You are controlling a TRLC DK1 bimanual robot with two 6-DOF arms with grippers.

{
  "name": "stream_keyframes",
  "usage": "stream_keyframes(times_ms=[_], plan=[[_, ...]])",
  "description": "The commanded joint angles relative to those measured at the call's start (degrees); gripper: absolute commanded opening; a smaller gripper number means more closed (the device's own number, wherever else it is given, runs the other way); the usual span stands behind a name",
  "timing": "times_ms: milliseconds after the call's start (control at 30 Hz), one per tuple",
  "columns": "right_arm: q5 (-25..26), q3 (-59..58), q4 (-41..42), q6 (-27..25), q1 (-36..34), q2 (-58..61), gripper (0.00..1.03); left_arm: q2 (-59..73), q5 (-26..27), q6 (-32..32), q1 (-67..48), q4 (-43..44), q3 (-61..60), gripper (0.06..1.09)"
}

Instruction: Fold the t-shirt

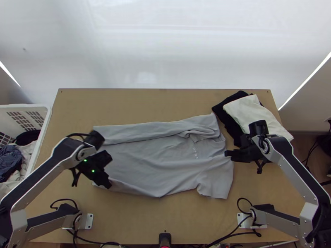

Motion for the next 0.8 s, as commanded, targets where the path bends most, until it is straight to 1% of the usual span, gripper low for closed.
stream_keyframes(times_ms=[0, 100, 167, 267, 400, 533, 600, 767], plan=[[-0.05, 1.68, -0.82, 0.3, 0.97, 0.42, 0.03, -3.06, 1.24, 1.26, 11.9, 0.28, -1.37, 0.09], [-0.05, 1.59, -1.26, 0.21, 0.53, 0.51, 0.03, -6.57, 1.15, 2.23, 13.31, -2.27, -1.72, 0.09], [0.04, 1.51, -1.52, 0.12, 0.17, 0.68, 0.03, -9.82, 1.15, 3.72, 13.22, -5.43, -1.99, 0.09], [0.12, 1.33, -1.78, 0.12, -0.35, 1.56, 0.03, -14.22, 0.63, 4.34, 12.95, -7.19, -3.66, 0.09], [0.47, 2.03, -1.87, 0.12, -0.53, 2.09, 0.03, -16.94, -0.87, 4.95, 13.48, -7.9, -5.77, 0.09], [0.47, 4.05, -2.4, 0.21, -0.53, 2.44, 0.03, -18.17, -1.75, 5.04, 14.18, -8.6, -5.41, 0.09], [0.56, 5.37, -2.75, 0.3, -0.79, 2.97, 0.03, -17.91, -2.63, 6.62, 16.12, -8.33, -5.41, 0.09], [0.65, 8.1, -3.45, 0.21, -1.32, 4.2, 0.03, -16.33, -2.54, 10.32, 21.74, -7.54, -4.89, 0.09]])
